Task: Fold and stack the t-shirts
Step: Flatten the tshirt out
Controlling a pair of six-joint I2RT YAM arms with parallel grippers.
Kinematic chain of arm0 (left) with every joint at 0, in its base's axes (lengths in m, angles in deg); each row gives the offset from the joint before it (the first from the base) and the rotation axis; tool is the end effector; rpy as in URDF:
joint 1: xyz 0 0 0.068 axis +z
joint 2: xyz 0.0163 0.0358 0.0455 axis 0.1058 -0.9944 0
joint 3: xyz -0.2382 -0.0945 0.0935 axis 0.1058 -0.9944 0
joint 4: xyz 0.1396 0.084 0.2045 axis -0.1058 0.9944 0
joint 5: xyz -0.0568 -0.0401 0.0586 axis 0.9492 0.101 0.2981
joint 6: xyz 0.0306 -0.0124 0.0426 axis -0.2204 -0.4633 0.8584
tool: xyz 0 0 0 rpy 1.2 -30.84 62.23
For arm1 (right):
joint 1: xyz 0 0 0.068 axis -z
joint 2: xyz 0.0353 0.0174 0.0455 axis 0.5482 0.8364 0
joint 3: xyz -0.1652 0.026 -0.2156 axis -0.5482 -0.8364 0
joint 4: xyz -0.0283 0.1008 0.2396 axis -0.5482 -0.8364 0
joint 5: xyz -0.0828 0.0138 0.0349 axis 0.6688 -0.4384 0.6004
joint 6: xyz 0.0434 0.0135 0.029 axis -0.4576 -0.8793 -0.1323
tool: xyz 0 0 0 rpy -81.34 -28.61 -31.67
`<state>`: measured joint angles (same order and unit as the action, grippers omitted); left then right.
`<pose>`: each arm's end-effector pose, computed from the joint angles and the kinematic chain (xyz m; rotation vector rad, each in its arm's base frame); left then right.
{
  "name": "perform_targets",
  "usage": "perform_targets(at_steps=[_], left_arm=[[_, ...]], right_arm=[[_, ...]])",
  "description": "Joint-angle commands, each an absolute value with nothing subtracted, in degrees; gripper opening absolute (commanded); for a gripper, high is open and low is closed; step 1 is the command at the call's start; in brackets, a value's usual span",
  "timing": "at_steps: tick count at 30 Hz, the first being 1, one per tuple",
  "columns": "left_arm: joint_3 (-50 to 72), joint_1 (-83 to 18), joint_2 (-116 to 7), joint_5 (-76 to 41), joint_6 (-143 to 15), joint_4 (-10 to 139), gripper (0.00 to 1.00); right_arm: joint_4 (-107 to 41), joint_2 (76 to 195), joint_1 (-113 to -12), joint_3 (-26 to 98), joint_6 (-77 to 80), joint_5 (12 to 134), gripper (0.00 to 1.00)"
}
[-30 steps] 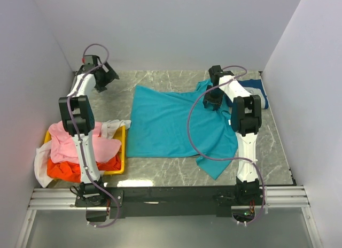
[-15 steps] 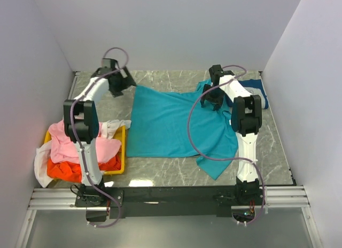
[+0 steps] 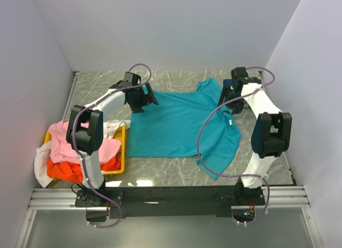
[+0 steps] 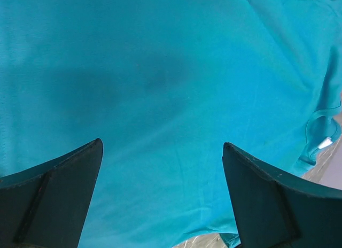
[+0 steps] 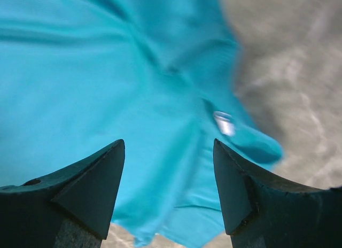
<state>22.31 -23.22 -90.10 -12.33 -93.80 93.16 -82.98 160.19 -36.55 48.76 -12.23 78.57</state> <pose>0.4022 -0.1329 0.2133 -0.4476 2.5784 -0.6923 0.3833 0.0234 0.2527 0.4064 2.7300 0.1590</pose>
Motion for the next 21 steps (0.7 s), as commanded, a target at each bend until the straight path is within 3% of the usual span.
perform_targets(at_steps=[1,21], left_arm=[[22.43,-24.27,-91.22,-13.19,-94.12,91.46,0.99],[34.12,-21.98,-105.55,-18.20,-88.76,94.10,0.99]], right_arm=[[-80.16,157.57,-34.48,43.69,-10.94,81.36,0.73],[-76.20,163.81,-29.90,40.95,-12.09,85.58,0.66]])
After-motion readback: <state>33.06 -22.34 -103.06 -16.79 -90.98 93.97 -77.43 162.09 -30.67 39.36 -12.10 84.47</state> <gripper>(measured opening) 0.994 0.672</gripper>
